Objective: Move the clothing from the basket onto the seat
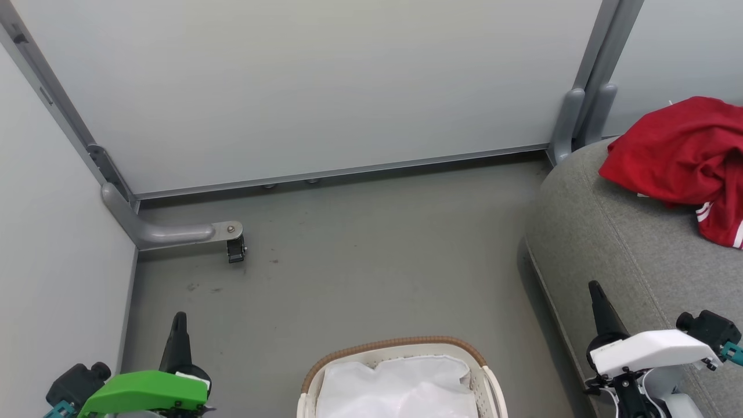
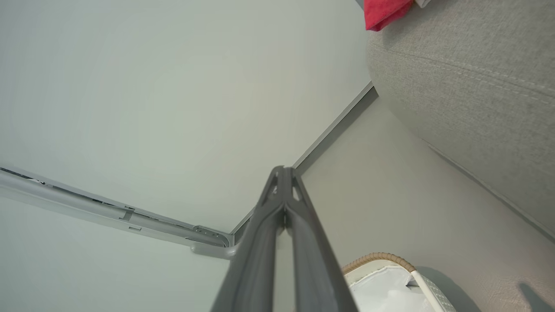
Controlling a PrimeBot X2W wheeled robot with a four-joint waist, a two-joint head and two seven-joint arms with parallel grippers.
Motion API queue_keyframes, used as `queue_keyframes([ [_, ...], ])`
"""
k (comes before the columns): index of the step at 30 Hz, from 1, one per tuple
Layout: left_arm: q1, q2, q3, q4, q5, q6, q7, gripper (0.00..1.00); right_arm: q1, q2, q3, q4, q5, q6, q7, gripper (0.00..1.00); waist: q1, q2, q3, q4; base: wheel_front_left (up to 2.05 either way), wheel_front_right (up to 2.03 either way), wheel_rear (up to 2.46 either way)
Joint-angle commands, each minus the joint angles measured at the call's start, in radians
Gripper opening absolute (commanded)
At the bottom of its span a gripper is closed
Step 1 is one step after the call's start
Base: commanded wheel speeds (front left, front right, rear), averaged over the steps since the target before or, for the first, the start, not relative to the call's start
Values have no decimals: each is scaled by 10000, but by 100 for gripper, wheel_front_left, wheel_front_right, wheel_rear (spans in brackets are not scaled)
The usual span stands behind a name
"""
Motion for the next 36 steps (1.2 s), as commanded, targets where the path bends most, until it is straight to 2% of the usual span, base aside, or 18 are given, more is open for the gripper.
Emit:
queue_keyframes([
  [1, -338, 29, 86, -128, -290, -69, 87, 0, -179, -66, -65, -172, 331, -4, 74, 0, 0, 0, 2, -2, 0, 0, 0],
  [36, -734, 32, 686, -238, -3305, -337, 1018, 0, -191, -89, -452, -527, 3694, -5, 1000, 0, 0, 0, 49, -60, 0, 0, 0],
])
